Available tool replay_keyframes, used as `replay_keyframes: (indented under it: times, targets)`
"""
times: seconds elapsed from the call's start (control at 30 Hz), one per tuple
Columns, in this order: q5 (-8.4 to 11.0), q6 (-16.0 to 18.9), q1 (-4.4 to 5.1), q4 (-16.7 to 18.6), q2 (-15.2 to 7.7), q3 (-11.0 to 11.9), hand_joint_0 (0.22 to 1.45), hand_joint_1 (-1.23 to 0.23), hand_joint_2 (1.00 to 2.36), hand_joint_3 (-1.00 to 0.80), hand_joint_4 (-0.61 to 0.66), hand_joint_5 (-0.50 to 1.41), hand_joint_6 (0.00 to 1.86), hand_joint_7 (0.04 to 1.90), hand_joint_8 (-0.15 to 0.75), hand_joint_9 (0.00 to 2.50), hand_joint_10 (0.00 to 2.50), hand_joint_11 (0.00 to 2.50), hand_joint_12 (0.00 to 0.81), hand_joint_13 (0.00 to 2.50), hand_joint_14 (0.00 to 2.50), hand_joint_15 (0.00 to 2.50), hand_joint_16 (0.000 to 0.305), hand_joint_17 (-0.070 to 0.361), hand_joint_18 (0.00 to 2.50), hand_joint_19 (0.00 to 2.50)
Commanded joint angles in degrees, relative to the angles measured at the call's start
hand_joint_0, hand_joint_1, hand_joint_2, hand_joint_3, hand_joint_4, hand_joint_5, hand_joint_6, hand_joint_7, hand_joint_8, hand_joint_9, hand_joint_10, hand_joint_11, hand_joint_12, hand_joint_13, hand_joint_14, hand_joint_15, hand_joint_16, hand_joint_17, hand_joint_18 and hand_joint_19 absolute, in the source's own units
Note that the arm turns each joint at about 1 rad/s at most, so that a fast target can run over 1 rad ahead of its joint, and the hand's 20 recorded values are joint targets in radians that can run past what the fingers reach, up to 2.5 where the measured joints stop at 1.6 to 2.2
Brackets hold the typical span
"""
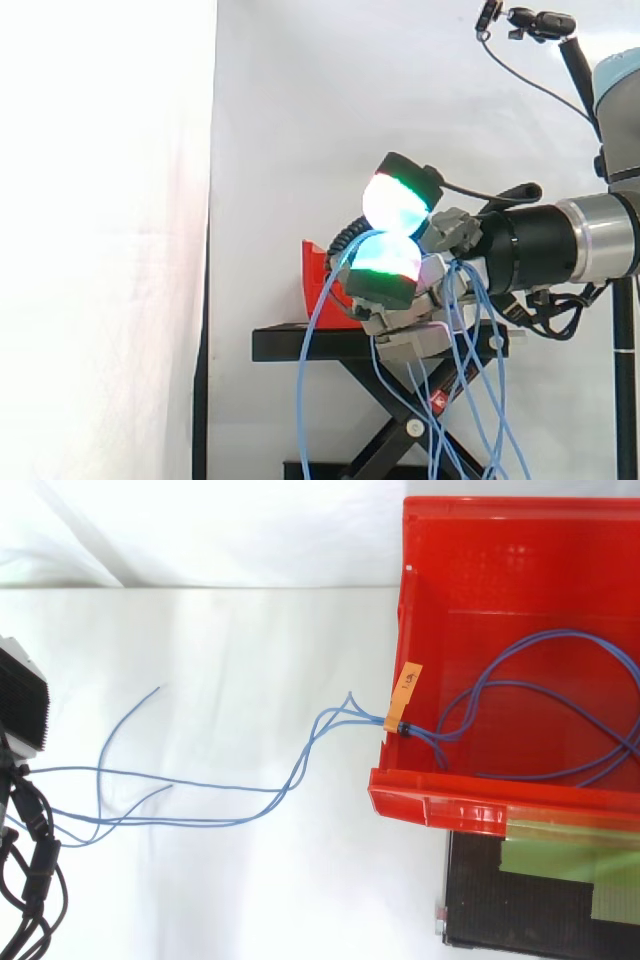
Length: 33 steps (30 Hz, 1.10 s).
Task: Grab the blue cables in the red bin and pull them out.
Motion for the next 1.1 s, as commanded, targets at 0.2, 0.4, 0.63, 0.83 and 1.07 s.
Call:
replay_keyframes:
  times: [0.2, 0.4, 0.63, 0.83, 1.07]
  targets:
    - [0.0, 0.0, -0.01, 0.1, 0.0, 0.0, 1.02, -0.93, 1.0, -0.9, 0.19, 0.82, 1.06, 0.38, 0.242, 1.32, 0.85, 1.26, 0.312, 1.1, 2.5, 0.67, 0.032, 0.072, 1.34, 1.21]
    - [0.0, 0.0, -0.01, 0.0, 0.0, 0.0, 1.02, -0.93, 1.0, -0.9, 0.19, 0.82, 1.06, 0.37, 0.25, 1.32, 0.85, 1.25, 0.312, 1.1, 2.5, 0.67, 0.031, 0.071, 1.34, 1.21]
    - [0.0, 0.0, -0.01, 0.0, 0.0, 0.0, 1.02, -0.93, 1.0, -0.9, 0.19, 0.82, 1.05, 0.37, 0.25, 1.32, 0.86, 1.24, 0.319, 1.1, 2.5, 0.67, 0.032, 0.072, 1.34, 1.21]
    - [0.0, 0.0, 0.08, 0.0, 0.0, 0.0, 1.02, -0.93, 1.0, -0.9, 0.19, 0.82, 1.05, 0.37, 0.247, 1.32, 0.85, 1.24, 0.318, 1.1, 2.5, 0.66, 0.033, 0.073, 1.34, 1.2]
    - [0.0, 0.0, -0.01, 0.0, 0.0, 0.0, 1.02, -0.93, 1.0, -0.9, 0.19, 0.82, 1.05, 0.37, 0.25, 1.32, 0.85, 1.24, 0.319, 1.1, 2.5, 0.67, 0.032, 0.072, 1.33, 1.2]
